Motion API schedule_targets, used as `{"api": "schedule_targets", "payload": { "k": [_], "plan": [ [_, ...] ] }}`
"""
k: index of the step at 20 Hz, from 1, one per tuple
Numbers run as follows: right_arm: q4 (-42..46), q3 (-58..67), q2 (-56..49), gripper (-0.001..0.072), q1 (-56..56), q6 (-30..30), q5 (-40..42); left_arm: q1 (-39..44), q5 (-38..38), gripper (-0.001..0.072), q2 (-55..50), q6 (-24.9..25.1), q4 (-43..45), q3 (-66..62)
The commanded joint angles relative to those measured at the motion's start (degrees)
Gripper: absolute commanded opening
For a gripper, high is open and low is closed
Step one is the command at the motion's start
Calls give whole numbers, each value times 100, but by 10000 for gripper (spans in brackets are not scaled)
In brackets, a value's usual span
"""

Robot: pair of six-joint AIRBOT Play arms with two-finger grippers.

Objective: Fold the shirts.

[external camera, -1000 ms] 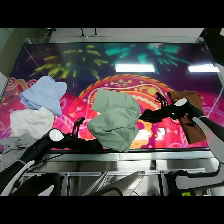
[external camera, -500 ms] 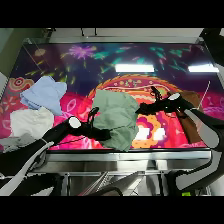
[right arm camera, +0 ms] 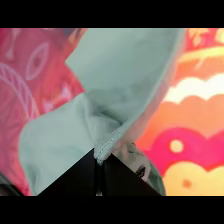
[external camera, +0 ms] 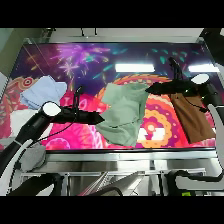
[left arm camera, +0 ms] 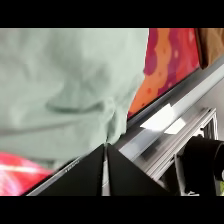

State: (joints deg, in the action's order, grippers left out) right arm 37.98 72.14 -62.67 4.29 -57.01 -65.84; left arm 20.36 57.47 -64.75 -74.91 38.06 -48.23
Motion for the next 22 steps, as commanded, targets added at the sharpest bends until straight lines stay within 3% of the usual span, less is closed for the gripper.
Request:
{"api": "schedule_targets", "payload": {
  "k": [1, 7, 10, 14, 15, 18, 20, 21, 22],
  "plan": [
    [358, 70, 271, 18, 15, -306, -501, -33, 42, 699, 369, 83, -17, 651],
    [358, 50, 289, 18, -33, -452, -623, 1303, -1154, 682, -295, 33, -516, 1580],
    [361, 50, 291, 18, -35, -452, -625, 1840, -1587, 682, -1086, 33, -516, 1169],
    [365, 50, 291, 18, -35, -448, -664, 2017, -1600, 680, -1832, 31, -514, 315],
    [365, 50, 291, 18, -35, -448, -664, 2000, -1545, 584, -1939, 31, -511, 133],
    [365, 50, 291, 18, -35, -444, -664, 1996, -1357, 107, -2124, 37, -232, -313],
    [372, 50, 291, 18, -33, -431, -664, 1987, -1351, 110, -2164, -85, 103, -428],
    [400, 50, 291, 18, -33, -431, -667, 1950, -1257, 234, -2157, -125, 153, -422],
    [444, 50, 291, 18, -33, -433, -667, 1886, -1029, 504, -2155, -120, 155, -422]
  ]
}}
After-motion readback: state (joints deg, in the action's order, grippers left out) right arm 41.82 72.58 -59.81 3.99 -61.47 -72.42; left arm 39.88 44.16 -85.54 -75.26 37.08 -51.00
